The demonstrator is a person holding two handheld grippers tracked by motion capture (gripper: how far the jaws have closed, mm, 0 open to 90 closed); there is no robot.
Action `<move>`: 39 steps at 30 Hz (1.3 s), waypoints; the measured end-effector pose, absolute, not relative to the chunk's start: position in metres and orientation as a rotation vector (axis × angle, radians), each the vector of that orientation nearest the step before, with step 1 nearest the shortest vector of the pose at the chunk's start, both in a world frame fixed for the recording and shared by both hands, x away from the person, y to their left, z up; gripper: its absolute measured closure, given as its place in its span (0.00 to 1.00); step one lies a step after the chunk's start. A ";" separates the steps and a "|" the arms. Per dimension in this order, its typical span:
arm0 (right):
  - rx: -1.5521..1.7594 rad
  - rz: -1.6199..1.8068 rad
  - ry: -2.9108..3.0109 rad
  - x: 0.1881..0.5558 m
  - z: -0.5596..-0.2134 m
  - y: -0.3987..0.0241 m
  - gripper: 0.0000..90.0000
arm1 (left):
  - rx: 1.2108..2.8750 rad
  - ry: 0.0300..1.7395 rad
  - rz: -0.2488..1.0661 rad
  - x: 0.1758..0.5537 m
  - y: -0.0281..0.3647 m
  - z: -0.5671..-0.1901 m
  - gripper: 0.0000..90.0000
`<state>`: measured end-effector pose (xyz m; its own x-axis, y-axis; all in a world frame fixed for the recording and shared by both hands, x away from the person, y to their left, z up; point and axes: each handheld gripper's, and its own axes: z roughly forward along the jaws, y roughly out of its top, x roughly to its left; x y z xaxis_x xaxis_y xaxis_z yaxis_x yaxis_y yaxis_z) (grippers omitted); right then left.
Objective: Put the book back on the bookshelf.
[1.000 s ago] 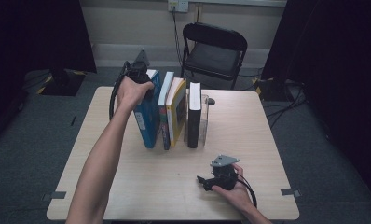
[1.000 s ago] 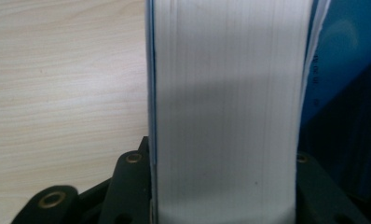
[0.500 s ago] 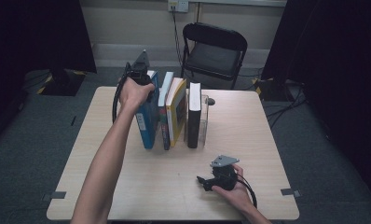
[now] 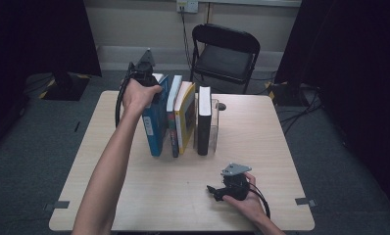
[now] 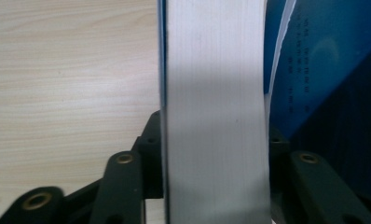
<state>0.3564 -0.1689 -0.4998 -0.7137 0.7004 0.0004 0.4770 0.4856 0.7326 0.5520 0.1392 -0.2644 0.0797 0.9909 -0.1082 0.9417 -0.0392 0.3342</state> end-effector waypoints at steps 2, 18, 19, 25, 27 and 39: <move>0.994 1.065 2.436 0.356 -0.500 -0.169 0.16 | 2.052 1.908 0.204 0.549 0.140 -0.264 0.57; 0.999 1.060 2.432 0.356 -0.500 -0.168 0.16 | 2.004 1.801 0.270 0.525 0.150 -0.270 0.63; 0.999 1.062 2.431 0.357 -0.500 -0.168 0.16 | 2.001 1.820 0.292 0.525 0.148 -0.270 0.65; 0.999 1.065 2.428 0.356 -0.500 -0.168 0.16 | 1.955 1.894 0.288 0.525 0.146 -0.269 0.67; 0.998 1.065 2.429 0.356 -0.500 -0.168 0.16 | 1.928 1.915 0.296 0.526 0.146 -0.269 0.68; 0.990 1.064 2.433 0.356 -0.500 -0.168 0.16 | 1.905 1.950 0.272 0.523 0.144 -0.269 0.66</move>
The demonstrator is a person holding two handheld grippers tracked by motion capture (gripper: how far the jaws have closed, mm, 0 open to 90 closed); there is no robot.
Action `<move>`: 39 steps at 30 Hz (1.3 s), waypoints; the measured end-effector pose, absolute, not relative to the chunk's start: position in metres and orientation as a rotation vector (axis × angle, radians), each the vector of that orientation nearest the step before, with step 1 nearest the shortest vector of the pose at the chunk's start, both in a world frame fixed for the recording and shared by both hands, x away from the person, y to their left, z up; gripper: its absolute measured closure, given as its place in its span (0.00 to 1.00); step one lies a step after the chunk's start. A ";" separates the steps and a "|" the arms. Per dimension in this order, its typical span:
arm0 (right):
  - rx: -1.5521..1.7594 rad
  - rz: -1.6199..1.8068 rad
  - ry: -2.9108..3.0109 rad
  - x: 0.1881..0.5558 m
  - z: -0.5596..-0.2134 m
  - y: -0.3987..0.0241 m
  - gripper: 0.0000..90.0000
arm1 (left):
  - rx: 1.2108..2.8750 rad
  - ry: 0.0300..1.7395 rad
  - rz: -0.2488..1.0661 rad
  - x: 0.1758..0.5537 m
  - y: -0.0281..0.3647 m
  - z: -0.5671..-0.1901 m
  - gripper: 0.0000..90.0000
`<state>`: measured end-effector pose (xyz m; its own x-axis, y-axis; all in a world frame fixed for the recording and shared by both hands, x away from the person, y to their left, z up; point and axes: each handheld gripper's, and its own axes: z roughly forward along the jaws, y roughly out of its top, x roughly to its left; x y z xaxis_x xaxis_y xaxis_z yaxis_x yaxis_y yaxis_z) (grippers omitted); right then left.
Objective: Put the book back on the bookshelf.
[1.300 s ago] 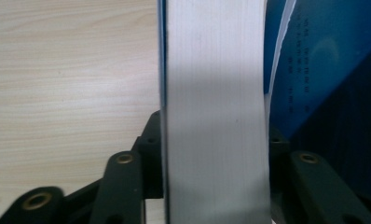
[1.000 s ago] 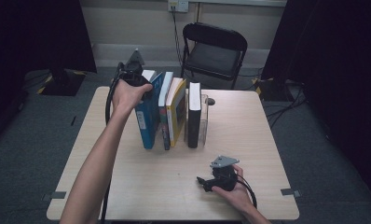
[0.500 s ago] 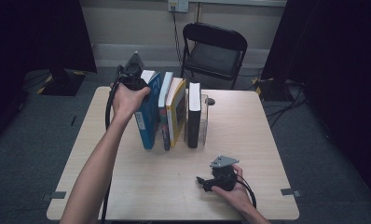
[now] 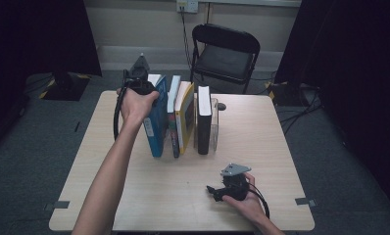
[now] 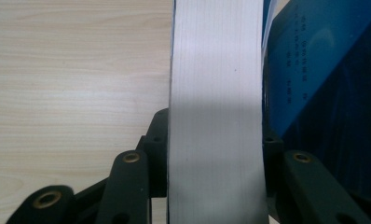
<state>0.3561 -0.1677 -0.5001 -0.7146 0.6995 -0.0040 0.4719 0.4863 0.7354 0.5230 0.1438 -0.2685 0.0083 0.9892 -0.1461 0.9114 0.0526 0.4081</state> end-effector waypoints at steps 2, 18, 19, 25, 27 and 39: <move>0.990 1.064 2.433 0.356 -0.500 -0.168 0.16 | 1.918 1.922 0.264 0.523 0.144 -0.269 0.65; 0.991 1.064 2.432 0.356 -0.500 -0.168 0.16 | 1.872 1.583 0.318 0.506 0.166 -0.270 0.37; 0.991 1.064 2.432 0.356 -0.500 -0.168 0.16 | 1.863 1.562 0.329 0.504 0.167 -0.269 0.37; 0.996 1.064 2.432 0.356 -0.500 -0.167 0.16 | 1.860 1.436 0.398 0.492 0.174 -0.270 0.31; 0.996 1.064 2.432 0.356 -0.500 -0.167 0.16 | 1.858 1.392 0.418 0.489 0.174 -0.273 0.31; 0.997 1.065 2.433 0.357 -0.500 -0.167 0.16 | 1.795 1.176 0.502 0.471 0.177 -0.283 0.26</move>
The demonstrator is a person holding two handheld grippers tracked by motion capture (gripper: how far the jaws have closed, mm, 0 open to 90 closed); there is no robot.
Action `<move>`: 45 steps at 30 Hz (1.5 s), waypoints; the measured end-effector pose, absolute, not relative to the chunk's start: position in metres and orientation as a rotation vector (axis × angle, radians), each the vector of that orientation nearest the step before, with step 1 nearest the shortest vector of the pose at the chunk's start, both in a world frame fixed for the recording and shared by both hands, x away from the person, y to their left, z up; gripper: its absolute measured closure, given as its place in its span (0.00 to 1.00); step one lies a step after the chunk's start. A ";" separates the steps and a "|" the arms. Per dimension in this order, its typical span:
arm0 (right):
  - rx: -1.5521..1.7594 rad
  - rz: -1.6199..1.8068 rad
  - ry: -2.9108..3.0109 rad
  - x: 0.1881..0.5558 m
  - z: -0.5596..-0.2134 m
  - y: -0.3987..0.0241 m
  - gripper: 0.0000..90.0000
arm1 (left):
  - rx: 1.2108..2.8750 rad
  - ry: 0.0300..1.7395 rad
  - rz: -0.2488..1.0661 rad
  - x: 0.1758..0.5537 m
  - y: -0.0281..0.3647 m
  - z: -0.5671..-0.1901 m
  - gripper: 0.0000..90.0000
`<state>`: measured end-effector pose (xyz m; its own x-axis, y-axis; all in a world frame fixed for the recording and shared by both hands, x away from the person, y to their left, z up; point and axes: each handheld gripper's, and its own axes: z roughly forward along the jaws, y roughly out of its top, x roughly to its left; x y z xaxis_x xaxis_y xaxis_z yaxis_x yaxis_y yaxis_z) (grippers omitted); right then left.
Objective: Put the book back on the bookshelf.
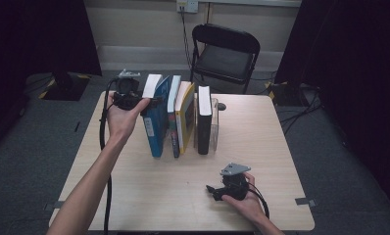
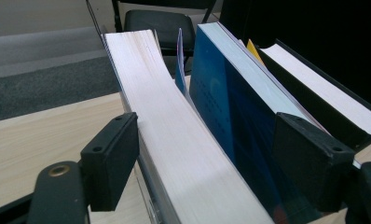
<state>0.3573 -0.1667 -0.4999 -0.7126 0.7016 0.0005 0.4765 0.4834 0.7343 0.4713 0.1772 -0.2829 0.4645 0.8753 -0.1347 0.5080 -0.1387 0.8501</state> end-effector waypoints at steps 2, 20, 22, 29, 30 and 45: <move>1.000 1.068 2.436 0.358 -0.500 -0.167 0.16 | 1.780 1.166 0.490 0.469 0.180 -0.284 0.26; 0.999 1.066 2.435 0.358 -0.500 -0.166 0.16 | 1.744 1.073 0.520 0.437 0.193 -0.310 0.26; 1.002 1.063 2.434 0.358 -0.500 -0.166 0.16 | 1.762 1.075 0.522 0.433 0.193 -0.315 0.26; 1.008 1.060 2.430 0.358 -0.500 -0.167 0.16 | 1.753 1.061 0.549 0.423 0.196 -0.334 0.25; 1.009 1.059 2.429 0.358 -0.500 -0.166 0.16 | 1.751 1.059 0.556 0.423 0.196 -0.336 0.25; 1.012 1.062 2.424 0.358 -0.500 -0.166 0.16 | 1.786 1.067 0.606 0.416 0.192 -0.374 0.25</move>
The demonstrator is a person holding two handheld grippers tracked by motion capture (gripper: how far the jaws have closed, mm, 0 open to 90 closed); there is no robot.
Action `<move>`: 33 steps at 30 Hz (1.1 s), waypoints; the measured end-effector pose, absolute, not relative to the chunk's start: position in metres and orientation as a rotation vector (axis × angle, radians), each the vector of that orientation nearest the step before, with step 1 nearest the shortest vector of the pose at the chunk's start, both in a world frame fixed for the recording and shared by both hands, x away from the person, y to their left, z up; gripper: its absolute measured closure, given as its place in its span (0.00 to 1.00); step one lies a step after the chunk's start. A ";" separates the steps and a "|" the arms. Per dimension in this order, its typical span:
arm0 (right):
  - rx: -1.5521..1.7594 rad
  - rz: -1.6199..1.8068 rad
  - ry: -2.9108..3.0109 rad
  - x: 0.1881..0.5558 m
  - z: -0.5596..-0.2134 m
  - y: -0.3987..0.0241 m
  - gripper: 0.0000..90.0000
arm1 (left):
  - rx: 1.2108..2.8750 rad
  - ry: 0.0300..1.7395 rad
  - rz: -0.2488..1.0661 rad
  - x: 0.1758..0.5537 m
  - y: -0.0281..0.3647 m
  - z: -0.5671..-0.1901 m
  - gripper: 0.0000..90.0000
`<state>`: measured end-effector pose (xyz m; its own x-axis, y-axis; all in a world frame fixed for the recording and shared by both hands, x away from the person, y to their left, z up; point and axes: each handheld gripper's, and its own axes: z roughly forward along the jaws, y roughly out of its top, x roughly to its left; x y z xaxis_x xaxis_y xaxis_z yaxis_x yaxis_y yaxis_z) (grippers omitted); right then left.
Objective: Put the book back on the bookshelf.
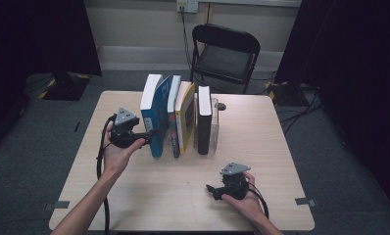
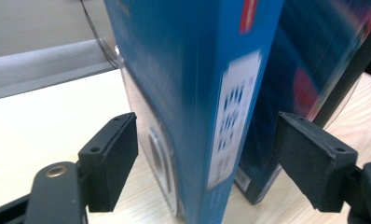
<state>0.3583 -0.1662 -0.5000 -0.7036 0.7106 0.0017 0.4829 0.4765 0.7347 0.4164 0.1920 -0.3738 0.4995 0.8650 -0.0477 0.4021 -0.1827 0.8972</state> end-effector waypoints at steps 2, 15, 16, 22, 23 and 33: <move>1.013 1.061 2.422 0.358 -0.500 -0.166 0.16 | 1.791 1.079 0.585 0.415 0.195 -0.379 0.25; 1.047 1.047 2.398 0.358 -0.500 -0.168 0.16 | 1.837 1.124 0.597 0.395 0.217 -0.403 0.24; 1.049 1.048 2.397 0.358 -0.500 -0.168 0.16 | 1.838 1.128 0.590 0.393 0.219 -0.406 0.24; 1.059 1.048 2.392 0.358 -0.500 -0.169 0.16 | 1.895 1.174 0.574 0.382 0.226 -0.426 0.19; 1.059 1.047 2.391 0.358 -0.500 -0.169 0.16 | 1.902 1.177 0.565 0.379 0.228 -0.430 0.19; 1.070 1.046 2.382 0.359 -0.500 -0.170 0.16 | 2.055 1.226 0.496 0.354 0.239 -0.470 0.19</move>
